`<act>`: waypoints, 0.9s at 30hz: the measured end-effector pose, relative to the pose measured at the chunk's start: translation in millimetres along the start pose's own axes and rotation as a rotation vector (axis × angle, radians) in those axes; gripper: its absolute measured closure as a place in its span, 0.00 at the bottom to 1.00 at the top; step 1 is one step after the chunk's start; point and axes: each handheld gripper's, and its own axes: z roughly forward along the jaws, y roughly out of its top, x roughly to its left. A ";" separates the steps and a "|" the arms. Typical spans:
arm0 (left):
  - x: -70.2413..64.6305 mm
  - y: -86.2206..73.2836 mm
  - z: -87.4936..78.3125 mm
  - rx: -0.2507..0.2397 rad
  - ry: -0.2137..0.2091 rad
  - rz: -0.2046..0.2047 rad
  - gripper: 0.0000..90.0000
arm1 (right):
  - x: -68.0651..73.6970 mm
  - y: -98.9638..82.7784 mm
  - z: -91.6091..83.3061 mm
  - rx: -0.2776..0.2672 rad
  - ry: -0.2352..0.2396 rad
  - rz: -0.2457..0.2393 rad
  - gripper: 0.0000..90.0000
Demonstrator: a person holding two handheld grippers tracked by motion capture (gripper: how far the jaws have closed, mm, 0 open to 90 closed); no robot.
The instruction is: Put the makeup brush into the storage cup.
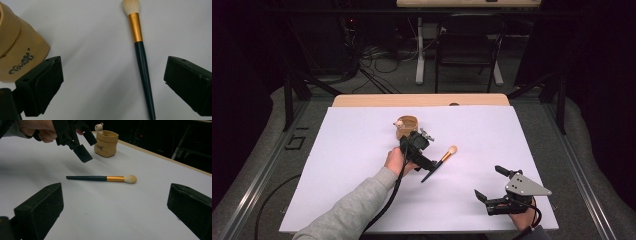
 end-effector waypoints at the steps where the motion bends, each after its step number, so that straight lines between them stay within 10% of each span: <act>1: -0.5 1.8 0.4 0.004 -0.008 -0.005 0.03 | 0.2 -0.2 0.9 -0.002 -0.003 -0.002 0.00; 27: -4.8 29.1 28.2 0.170 -0.037 -0.061 0.10 | 0.2 -0.5 1.3 -0.008 0.020 0.007 0.00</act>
